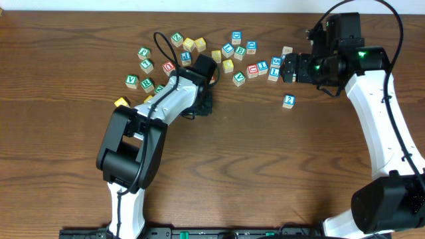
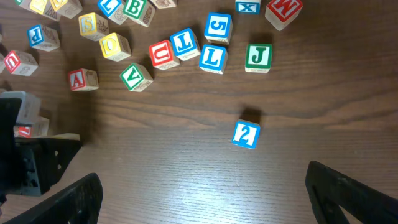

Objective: Spell out CORL
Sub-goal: 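Carry the yellow C block to the open table area below the pile, then lower the C block onto the table and open the left gripper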

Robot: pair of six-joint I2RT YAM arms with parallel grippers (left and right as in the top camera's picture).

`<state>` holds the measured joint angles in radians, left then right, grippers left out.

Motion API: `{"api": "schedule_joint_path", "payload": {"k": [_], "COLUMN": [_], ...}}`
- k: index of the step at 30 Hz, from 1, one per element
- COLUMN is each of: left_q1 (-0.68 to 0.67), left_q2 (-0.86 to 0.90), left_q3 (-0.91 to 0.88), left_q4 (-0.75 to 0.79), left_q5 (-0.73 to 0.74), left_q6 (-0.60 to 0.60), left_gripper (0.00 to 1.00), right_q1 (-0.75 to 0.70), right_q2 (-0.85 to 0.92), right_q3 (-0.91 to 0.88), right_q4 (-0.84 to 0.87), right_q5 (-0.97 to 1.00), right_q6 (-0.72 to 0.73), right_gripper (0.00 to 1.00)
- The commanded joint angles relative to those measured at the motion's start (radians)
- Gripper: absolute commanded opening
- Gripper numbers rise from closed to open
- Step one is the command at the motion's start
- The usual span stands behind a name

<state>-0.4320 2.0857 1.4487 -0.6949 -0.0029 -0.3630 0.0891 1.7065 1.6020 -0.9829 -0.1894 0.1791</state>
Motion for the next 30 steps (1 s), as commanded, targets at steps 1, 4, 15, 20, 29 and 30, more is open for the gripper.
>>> {"api": "schedule_joint_path", "payload": {"k": [1,4,15,20,29,30], "left_q1": [0.007,0.011,0.068,0.145,0.205,0.203], "left_q2": [-0.062,-0.085,-0.162,-0.238,-0.224,-0.214], "left_q3": [0.024,0.024,0.024,0.024,-0.005,-0.013], "left_q4": [-0.003,-0.003,-0.028,-0.054,-0.099,-0.099], "left_q5": [-0.009,-0.009,-0.009,-0.009,-0.003,0.005], "left_q6": [-0.005,-0.005,0.002,0.003,0.002,0.002], "left_gripper": [0.36,0.41,0.44,0.38,0.19,0.14], "right_q1": [0.004,0.004,0.005,0.005,0.005,0.005], "right_q2": [0.004,0.004,0.004,0.004,0.004,0.004], "right_q3": [0.015,0.015,0.015,0.015,0.015,0.015], "right_q4": [-0.001,-0.001,0.000,0.000,0.000,0.000], "right_q5": [0.004,0.004,0.004,0.004,0.004,0.003], "right_q6": [0.007,0.007,0.007,0.007,0.007,0.007], "right_gripper": [0.99,0.99,0.99,0.99,0.99,0.99]}}
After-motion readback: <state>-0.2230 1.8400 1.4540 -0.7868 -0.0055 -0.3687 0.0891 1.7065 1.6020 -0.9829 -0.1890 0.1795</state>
